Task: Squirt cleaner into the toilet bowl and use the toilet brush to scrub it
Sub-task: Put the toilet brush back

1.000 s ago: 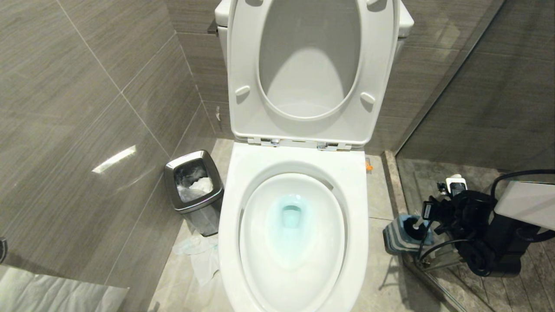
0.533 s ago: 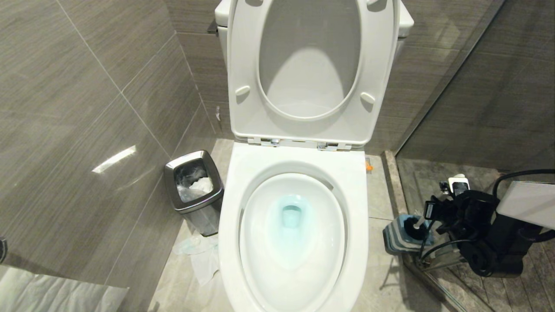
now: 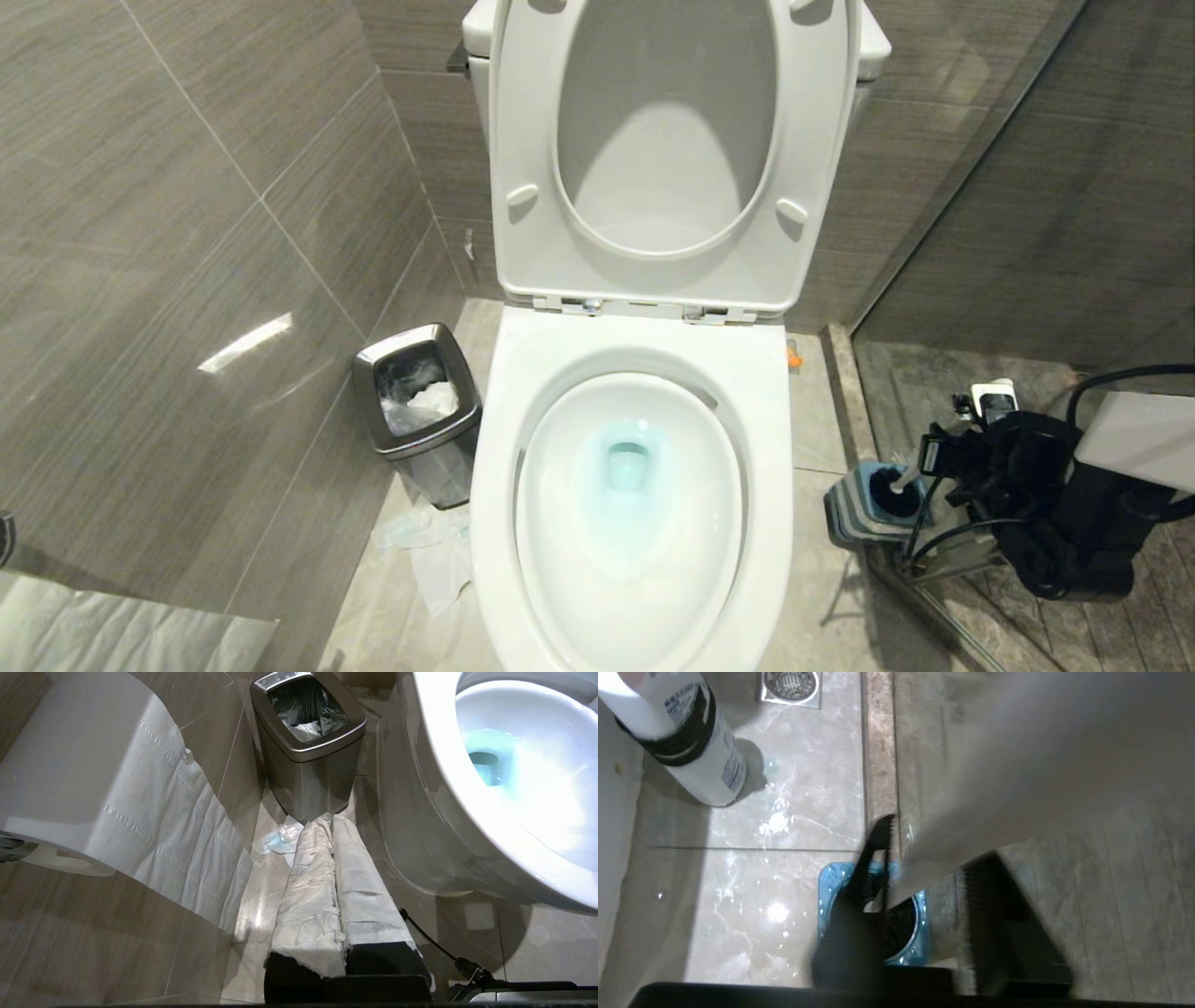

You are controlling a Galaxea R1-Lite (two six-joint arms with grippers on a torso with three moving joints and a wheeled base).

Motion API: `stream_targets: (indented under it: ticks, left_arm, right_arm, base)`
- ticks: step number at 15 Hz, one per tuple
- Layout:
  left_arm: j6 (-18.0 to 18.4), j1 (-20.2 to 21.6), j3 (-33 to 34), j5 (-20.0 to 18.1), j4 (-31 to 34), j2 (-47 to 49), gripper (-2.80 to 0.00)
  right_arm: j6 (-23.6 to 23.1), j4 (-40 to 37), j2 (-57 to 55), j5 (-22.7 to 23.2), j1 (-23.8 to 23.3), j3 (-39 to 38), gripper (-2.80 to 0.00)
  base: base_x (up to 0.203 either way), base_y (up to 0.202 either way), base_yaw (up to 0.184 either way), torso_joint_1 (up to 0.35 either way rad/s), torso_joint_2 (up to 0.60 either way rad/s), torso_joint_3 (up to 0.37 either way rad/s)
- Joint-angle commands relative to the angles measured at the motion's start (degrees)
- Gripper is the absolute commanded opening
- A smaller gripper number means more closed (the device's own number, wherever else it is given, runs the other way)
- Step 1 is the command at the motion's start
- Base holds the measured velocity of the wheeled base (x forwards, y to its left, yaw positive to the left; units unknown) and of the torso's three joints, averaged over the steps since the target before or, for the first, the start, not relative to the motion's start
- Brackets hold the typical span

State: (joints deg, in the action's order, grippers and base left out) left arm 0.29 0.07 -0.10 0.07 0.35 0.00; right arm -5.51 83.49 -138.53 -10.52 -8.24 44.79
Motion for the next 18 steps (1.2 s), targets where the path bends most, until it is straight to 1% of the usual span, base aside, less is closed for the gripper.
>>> stream_targets:
  ticks: [1,3,6,11,15,18]
  left_arm:
    - [0.0,0.0,0.0,0.0,0.0,0.0,-2.80]
    - [0.1,0.0,0.0,0.0,0.0,0.1,-2.80]
    - [0.2,0.0,0.0,0.0,0.0,0.1,-2.80]
    - [0.2,0.0,0.0,0.0,0.0,0.1,-2.80]
    - [0.2,0.0,0.0,0.0,0.0,0.1,-2.80]
    - [0.2,0.0,0.0,0.0,0.0,0.1,-2.80]
  right_arm:
    - [0.1,0.5,0.4,0.7,0.0,-0.2,0.00]
    - [0.0,0.4,2.0,2.1,-0.1,-0.8,0.00]
    - [-0.3,0.2,4.6,4.2,-0.1,-5.0,0.00]
    - [-1.1,0.3,9.6,4.3,-0.1,-13.4,0.00]
    - [-1.0,0.6,13.3,3.9,-0.1,-21.3,0.00]
    - [-1.1,0.6,18.4,4.2,0.0,-28.1,0.00]
  base:
    - [0.000,0.000,0.000,0.000,0.00,0.000]
    - [0.000,0.000,0.000,0.000,0.00,0.000]
    - [0.000,0.000,0.000,0.000,0.00,0.000]
    - [0.000,0.000,0.000,0.000,0.00,0.000]
    - [0.000,0.000,0.000,0.000,0.00,0.000]
    - [0.000,0.000,0.000,0.000,0.00,0.000]
